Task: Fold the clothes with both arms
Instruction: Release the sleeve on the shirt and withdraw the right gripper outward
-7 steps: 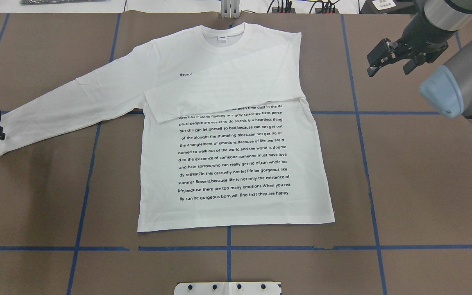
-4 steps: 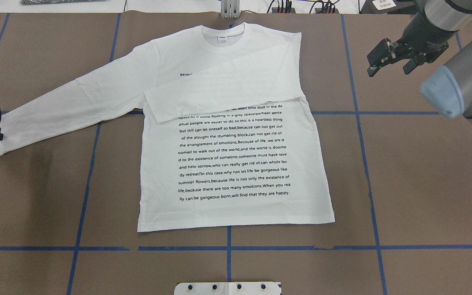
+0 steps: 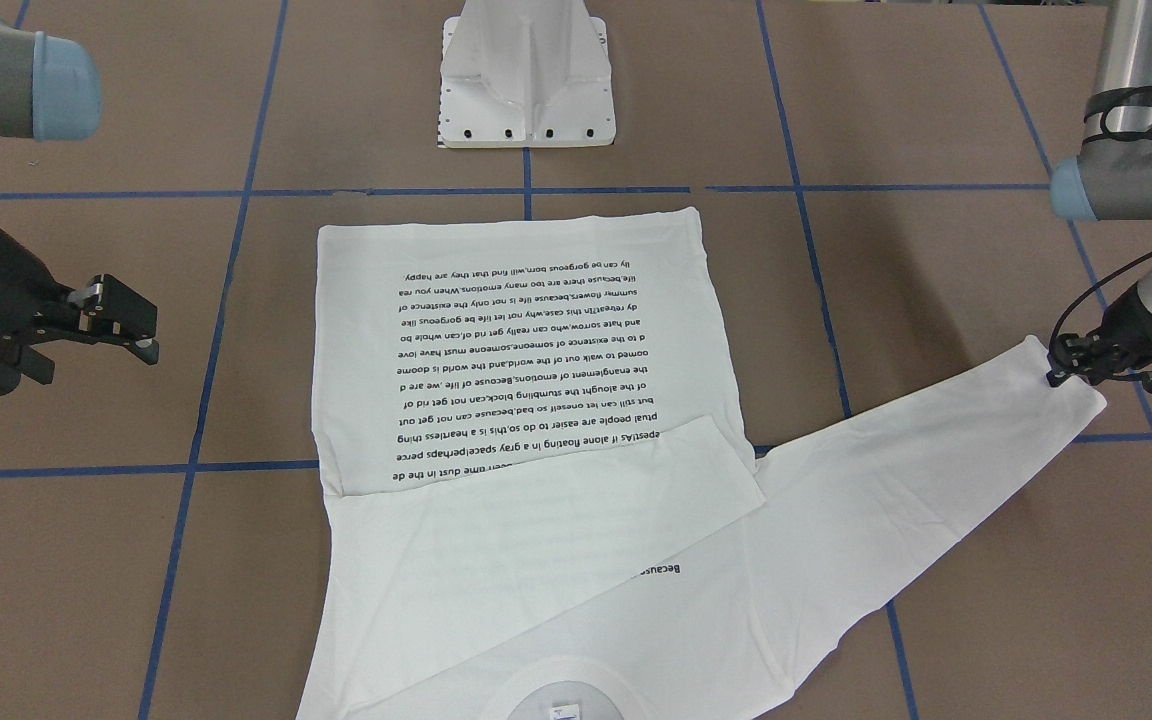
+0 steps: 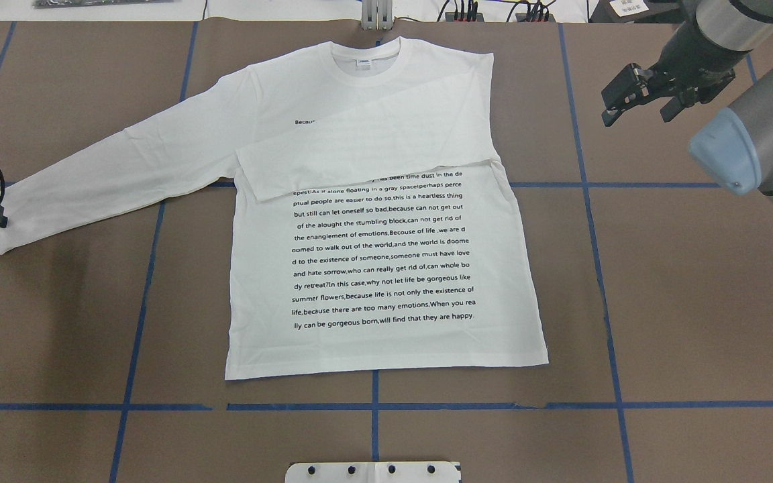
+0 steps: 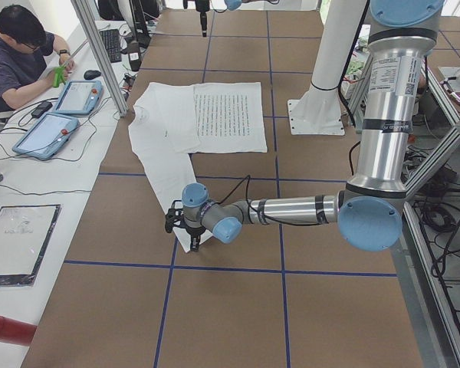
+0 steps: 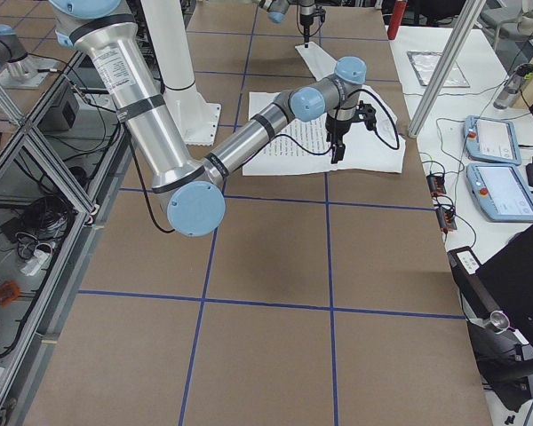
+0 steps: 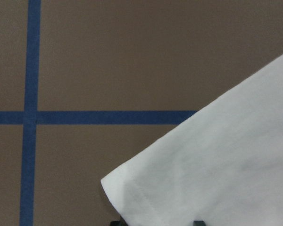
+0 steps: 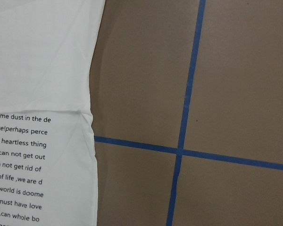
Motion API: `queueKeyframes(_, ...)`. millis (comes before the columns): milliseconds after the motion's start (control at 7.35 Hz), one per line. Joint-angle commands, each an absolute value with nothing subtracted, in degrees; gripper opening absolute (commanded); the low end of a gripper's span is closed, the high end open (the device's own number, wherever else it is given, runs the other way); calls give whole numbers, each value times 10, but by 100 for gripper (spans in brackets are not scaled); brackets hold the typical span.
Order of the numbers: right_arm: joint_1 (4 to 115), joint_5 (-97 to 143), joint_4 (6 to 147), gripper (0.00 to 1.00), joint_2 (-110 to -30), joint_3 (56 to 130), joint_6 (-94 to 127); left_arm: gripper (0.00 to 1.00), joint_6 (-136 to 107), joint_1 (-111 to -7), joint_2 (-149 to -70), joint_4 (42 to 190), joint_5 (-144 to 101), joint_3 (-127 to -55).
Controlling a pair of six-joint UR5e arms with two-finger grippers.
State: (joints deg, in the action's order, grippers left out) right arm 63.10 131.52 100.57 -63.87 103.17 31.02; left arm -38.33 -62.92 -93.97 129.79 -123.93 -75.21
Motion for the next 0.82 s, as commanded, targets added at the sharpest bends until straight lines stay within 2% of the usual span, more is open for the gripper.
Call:
queueKeyframes(0,631,1315,1006,100,-639,1032,309,42,-385,-629,-941,1298,-1239,-751)
queueKeyframes(136,631,1315,1005,100,-639,1032,310,36,-385,-629,-940,1298,-1239,-751)
queueKeyframes(408,631,1315,1006,100,-639,1032,309,9,-386,-629,-941,1298,-1239,-752)
queueKeyframes(544,633,1315,1006,100,-639,1032,310,0,-386,-629,-943,1297,-1240,-756)
queueKeyframes(680,638,1316,1007,100,-640,1032,309,0,-385,-629,-944,1296,-1244,-758)
